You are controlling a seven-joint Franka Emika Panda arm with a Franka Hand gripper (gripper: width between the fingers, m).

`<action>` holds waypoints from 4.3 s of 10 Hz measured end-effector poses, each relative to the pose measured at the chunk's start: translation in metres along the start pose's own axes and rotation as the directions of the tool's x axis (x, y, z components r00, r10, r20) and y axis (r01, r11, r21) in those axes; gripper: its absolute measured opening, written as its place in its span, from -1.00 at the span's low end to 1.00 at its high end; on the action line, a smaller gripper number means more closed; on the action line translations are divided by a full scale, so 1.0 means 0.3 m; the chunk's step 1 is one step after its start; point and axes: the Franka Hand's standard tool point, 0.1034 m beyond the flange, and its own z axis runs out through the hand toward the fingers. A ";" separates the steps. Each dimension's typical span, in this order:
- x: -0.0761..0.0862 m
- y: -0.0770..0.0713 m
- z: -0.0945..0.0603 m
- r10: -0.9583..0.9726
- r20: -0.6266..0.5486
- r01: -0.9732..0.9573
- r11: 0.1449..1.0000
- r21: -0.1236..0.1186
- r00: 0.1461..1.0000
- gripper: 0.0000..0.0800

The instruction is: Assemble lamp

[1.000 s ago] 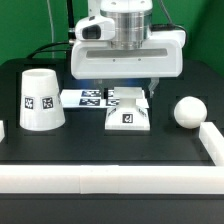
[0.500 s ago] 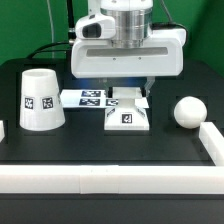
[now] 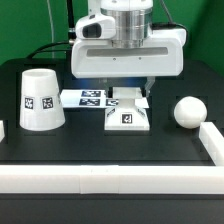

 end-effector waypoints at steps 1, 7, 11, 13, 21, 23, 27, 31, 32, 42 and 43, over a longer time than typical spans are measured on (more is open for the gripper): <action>0.072 -0.018 -0.006 -0.007 -0.021 0.007 1.000 0.004 1.000 0.34; 0.390 -0.122 -0.029 -0.053 -0.109 0.056 0.998 0.020 0.993 0.34; 0.531 -0.229 -0.039 -0.066 -0.160 0.072 0.997 0.030 0.985 0.34; 0.551 -0.260 -0.041 -0.056 -0.157 0.062 0.998 0.032 0.986 0.34; 0.550 -0.261 -0.041 -0.055 -0.155 0.061 0.998 0.032 0.986 0.73; 0.507 -0.252 -0.060 -0.050 -0.169 0.056 0.998 0.032 0.984 0.75; 0.261 -0.240 -0.081 0.036 -0.128 -0.029 0.998 0.056 0.991 0.75; 0.156 -0.316 -0.049 0.075 -0.094 -0.070 0.996 0.057 0.993 0.75; 0.158 -0.313 -0.050 0.072 -0.095 -0.067 0.996 0.056 0.993 0.75; 0.143 -0.346 -0.063 0.046 0.307 -0.059 0.998 0.033 0.951 0.75; 0.126 -0.341 -0.062 0.045 0.387 -0.059 0.998 0.025 0.921 0.75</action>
Offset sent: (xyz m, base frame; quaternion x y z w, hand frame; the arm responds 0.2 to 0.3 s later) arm 0.0606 0.0170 -0.0195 -0.0173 -0.0170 -0.0075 0.9997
